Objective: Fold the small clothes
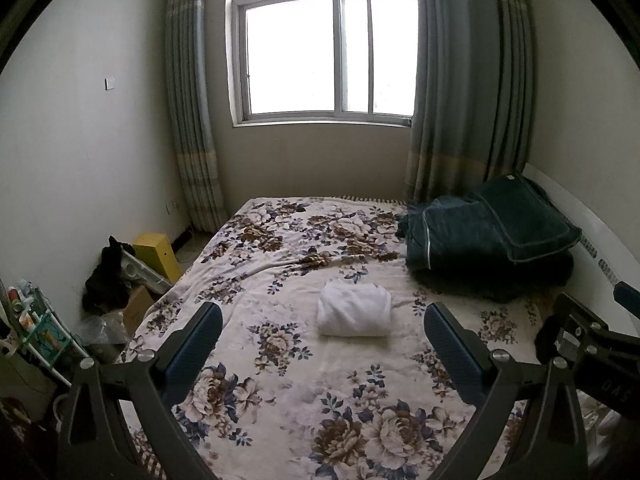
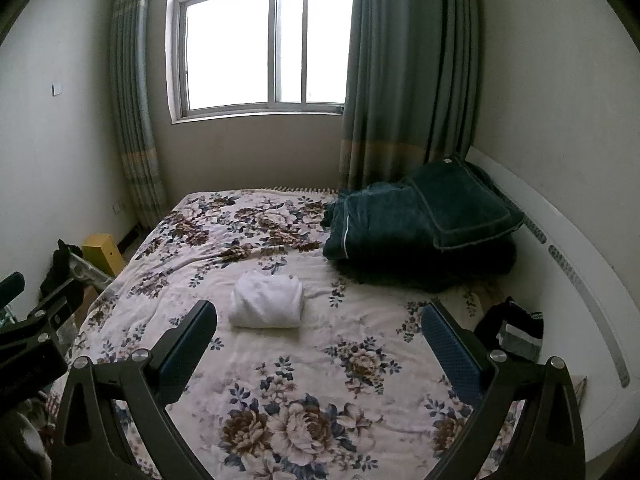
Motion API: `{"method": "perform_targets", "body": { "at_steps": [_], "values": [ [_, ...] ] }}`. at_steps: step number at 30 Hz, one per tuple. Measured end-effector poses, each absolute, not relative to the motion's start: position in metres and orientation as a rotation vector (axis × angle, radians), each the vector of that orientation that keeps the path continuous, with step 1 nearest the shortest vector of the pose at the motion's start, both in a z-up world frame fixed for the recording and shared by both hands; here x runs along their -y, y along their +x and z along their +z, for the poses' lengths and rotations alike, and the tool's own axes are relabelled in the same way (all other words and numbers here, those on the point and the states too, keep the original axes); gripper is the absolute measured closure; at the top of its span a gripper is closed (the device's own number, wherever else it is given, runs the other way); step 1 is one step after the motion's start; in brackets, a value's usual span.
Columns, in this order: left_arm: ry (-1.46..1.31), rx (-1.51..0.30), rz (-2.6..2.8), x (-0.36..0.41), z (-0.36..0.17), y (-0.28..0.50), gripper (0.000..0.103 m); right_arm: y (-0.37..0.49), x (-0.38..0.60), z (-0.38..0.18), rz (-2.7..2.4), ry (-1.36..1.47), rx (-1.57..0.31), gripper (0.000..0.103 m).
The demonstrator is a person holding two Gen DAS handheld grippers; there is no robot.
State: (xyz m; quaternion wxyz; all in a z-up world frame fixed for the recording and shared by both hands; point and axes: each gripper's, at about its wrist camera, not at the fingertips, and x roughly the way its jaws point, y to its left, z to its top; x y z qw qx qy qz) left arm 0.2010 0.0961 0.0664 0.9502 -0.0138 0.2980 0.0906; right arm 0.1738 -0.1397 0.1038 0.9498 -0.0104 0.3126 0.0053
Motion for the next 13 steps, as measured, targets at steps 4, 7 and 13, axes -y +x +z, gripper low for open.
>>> {"method": "perform_targets", "body": {
  "at_steps": [4,7,13],
  "values": [
    [-0.028,-0.607,0.184,-0.0961,0.0663,0.2006,0.000,0.1691,0.1391,0.1032,0.008,-0.020,-0.636,0.000],
    [-0.027,-0.608,0.185,-0.0957,0.0660,0.2002,0.000,0.1688,0.1389,0.1037,0.009,-0.020,-0.637,0.000],
    [-0.017,-0.603,0.193,-0.1012,0.0698,0.1935,0.000,0.1623,0.1372,0.1023,0.010,-0.017,-0.638,0.000]
  ]
}}
